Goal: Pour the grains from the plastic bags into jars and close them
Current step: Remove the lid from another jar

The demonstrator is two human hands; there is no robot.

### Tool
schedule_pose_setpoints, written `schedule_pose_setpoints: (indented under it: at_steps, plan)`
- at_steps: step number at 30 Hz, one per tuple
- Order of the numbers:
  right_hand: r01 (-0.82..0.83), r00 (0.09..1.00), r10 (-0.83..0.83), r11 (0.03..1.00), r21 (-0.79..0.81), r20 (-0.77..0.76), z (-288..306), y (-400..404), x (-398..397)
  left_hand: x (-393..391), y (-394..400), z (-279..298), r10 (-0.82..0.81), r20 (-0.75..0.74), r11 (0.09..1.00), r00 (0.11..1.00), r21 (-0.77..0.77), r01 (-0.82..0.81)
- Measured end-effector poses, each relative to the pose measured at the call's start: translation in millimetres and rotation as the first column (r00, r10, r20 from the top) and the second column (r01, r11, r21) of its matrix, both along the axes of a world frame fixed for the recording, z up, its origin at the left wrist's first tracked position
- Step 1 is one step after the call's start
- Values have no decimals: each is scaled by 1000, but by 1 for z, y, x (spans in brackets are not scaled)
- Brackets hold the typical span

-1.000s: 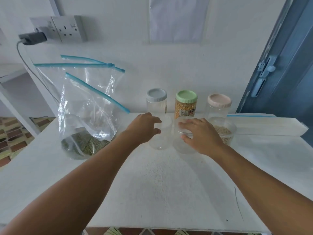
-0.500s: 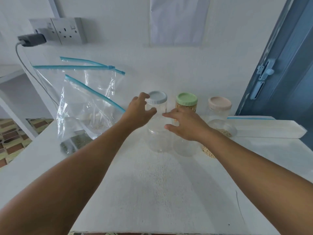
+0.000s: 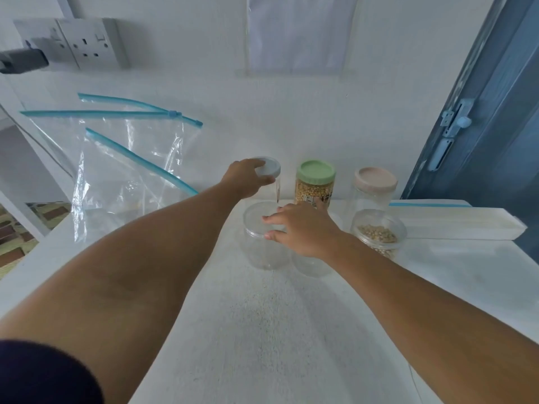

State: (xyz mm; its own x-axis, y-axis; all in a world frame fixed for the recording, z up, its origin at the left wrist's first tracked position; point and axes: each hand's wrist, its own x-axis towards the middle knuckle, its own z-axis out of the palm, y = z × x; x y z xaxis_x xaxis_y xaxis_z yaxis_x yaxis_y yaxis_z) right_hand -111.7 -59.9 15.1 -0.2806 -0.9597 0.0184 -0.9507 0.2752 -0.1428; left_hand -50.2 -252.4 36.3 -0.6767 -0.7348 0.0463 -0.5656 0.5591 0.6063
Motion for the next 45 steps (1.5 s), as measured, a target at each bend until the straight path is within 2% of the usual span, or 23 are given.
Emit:
schedule_pose_setpoints:
  at_steps: [2, 9, 14, 17, 21, 25, 28, 31, 34, 36, 38, 40, 43, 45]
  plan:
    - [2, 1000, -2, 1000, 0, 11, 1, 0, 0, 1, 0, -3, -3, 24, 997, 1000, -71, 4]
    - [9, 999, -9, 1000, -15, 31, 0, 4, 0, 31, -6, -3, 109, 29, 991, 994, -81, -107]
    - [26, 1000, -26, 1000, -11, 10, 1, 2, 0, 63, 9, 1, 102, 161, 981, 982, -183, -72]
    - [50, 999, -51, 999, 13, 17, 0, 1, 1, 82, 19, -1, 114, 133, 977, 985, -194, -87]
    - [92, 996, -92, 995, 33, 10, 0, -5, -2, 95, 32, 2, 169, 195, 965, 966, -231, -122]
    - [123, 992, -124, 991, 56, 15, -3, -11, -6, 115, 50, -4, 130, 238, 975, 962, -207, -81]
    - [130, 991, -131, 990, 57, 12, -3, -15, -8, 127, 70, -7, 149, 137, 982, 979, -134, -131]
    - [135, 991, -134, 989, 52, -23, -2, -15, -6, 136, 89, -9, 113, 74, 986, 991, -129, -103]
    - [92, 995, -95, 993, -74, -42, -5, -14, -2, 143, 96, -14, 99, 9, 986, 995, -133, -97]
    - [59, 993, -31, 969, -239, 118, 0, -14, 4, 147, 101, -19, 74, -74, 993, 995, -86, -80]
    - [103, 926, 25, 943, -316, 377, 12, -13, 14, 150, 106, -22, 73, -143, 997, 987, -29, -78]
    - [100, 879, 36, 961, -258, 476, 25, -13, 25, 150, 101, -26, 105, -191, 994, 976, 57, -96]
    - [26, 921, 18, 994, -109, 388, 36, -11, 41, 148, 85, -34, 119, -258, 986, 959, 143, -84]
    - [25, 947, 13, 993, -113, 322, 37, -12, 48, 148, 75, -39, 103, -324, 966, 940, 260, -17]
